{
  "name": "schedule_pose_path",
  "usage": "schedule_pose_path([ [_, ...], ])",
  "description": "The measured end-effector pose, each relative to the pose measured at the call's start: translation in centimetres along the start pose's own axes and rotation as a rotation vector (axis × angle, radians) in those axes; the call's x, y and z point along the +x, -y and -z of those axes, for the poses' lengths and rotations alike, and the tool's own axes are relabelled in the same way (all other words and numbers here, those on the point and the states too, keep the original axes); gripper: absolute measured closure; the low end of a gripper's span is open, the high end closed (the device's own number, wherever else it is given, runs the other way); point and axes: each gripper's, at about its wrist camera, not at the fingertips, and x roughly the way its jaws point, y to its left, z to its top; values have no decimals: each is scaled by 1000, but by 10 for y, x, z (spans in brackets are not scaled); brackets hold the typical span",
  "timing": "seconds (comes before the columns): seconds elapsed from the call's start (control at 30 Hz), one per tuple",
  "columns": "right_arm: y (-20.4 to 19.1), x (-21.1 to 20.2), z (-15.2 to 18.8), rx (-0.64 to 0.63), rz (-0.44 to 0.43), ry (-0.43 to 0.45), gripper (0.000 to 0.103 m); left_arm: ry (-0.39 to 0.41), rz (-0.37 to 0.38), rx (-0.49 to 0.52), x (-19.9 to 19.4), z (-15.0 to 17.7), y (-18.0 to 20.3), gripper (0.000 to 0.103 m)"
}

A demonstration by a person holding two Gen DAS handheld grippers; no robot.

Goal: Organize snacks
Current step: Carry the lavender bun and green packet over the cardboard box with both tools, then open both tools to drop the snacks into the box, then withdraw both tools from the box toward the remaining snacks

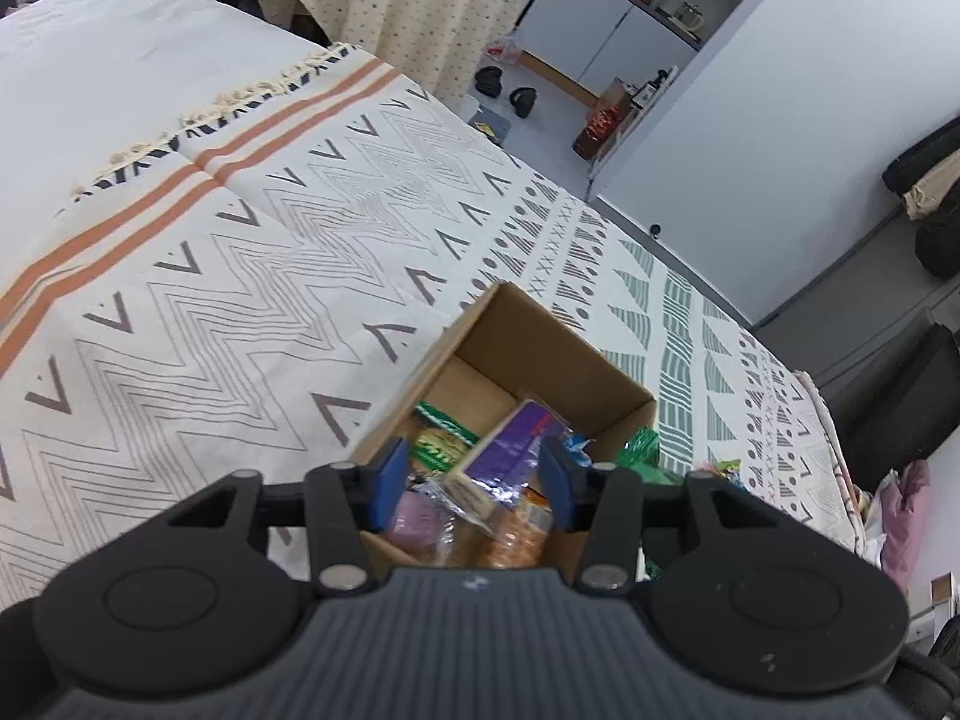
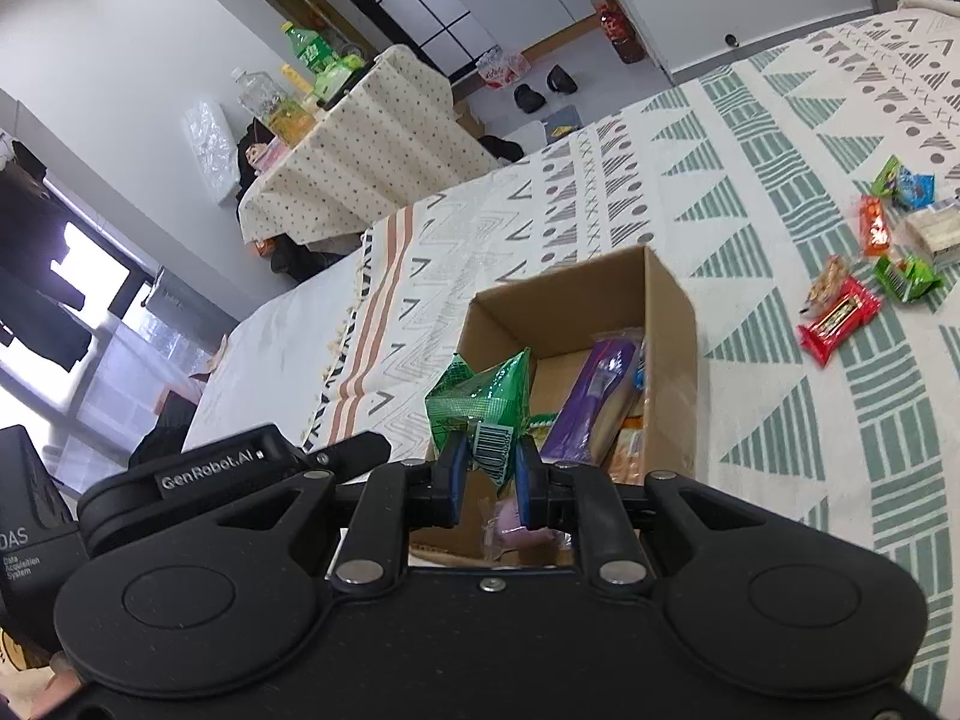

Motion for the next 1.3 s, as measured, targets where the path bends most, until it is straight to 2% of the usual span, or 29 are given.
schedule_pose_path([
  [0.1,-5,2,4,-6,0,-15,78,9,-14,-2,-2,-1,-5,39],
  [0.17,-7,3,6,3,2,-19,52,5,-25,1,-3,-1,-6,32],
  [0.23,-8,-1,7,1,9,-4,46,-2,-34,2,-4,0,-7,26],
  [0.33,-8,-5,6,13,44,9,43,-8,-36,8,-5,2,-7,21],
  [0.57,-2,-15,16,86,224,80,33,-32,-68,40,-4,13,-1,16],
  [0.73,1,-26,18,55,247,111,24,-30,-82,91,-8,23,9,13],
  [0.9,16,-46,7,61,253,139,22,-13,-82,127,-12,31,22,0],
  [1.17,49,-81,-10,2,279,114,21,-7,-75,167,-15,46,49,0],
  [1.3,65,-96,-18,-3,277,108,21,3,-30,191,-16,54,65,0],
])
